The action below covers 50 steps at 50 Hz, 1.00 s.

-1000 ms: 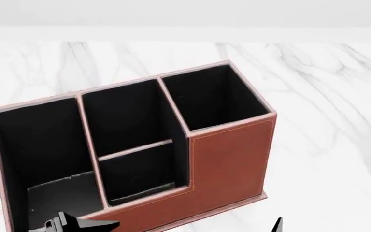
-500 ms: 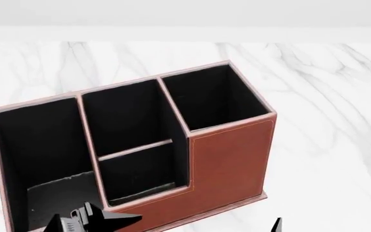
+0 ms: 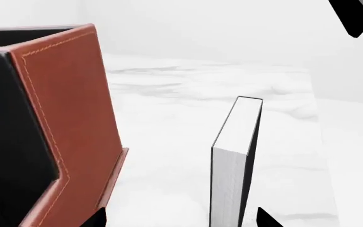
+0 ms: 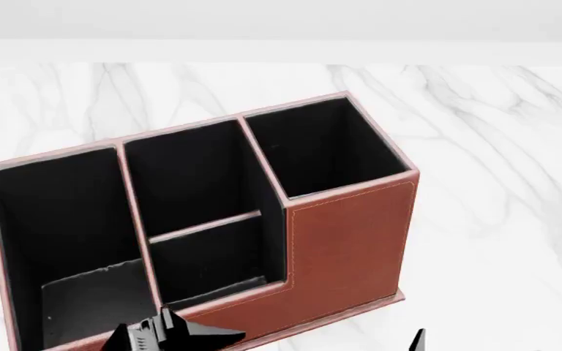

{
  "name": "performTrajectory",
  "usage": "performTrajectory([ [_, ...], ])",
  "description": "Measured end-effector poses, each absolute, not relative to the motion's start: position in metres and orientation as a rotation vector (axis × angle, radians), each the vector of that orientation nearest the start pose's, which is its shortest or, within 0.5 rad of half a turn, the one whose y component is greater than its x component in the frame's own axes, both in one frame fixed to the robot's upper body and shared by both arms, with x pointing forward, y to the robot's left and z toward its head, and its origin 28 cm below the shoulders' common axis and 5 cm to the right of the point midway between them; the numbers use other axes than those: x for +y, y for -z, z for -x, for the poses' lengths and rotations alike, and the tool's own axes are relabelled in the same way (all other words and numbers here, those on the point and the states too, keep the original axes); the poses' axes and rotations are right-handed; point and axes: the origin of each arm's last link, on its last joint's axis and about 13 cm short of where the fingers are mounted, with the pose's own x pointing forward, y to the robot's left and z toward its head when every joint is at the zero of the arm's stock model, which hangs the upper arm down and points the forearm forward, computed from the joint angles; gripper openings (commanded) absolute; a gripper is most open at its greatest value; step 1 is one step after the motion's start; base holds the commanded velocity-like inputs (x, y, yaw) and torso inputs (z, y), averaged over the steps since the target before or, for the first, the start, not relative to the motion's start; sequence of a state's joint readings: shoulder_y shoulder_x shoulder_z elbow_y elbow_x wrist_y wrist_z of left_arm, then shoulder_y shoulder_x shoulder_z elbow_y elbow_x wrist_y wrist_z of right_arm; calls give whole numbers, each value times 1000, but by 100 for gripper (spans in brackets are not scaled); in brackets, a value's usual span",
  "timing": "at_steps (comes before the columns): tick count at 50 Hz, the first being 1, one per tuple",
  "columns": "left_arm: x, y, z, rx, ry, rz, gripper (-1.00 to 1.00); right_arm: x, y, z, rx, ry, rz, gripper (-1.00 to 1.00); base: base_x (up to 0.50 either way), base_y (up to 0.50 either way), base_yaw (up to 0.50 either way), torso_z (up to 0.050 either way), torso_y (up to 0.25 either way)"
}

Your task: Pick up the book and place it in the back compartment of the caddy.

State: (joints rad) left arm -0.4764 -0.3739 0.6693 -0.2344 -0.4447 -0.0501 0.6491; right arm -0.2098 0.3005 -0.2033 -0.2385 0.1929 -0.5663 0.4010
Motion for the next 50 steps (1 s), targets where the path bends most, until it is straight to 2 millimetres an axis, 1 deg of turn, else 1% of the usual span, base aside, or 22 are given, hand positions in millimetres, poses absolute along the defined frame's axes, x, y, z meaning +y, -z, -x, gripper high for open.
performTrajectory([
  [19,187,-39,-295,122,1197,-108,100,-113,-60,-159,-520,118,-125,100,0,0,0,0,0],
  [50,171,-25,-318,200,1246,-85,100,-112,-60,-159,-521,114,-128,100,0,0,0,0,0],
])
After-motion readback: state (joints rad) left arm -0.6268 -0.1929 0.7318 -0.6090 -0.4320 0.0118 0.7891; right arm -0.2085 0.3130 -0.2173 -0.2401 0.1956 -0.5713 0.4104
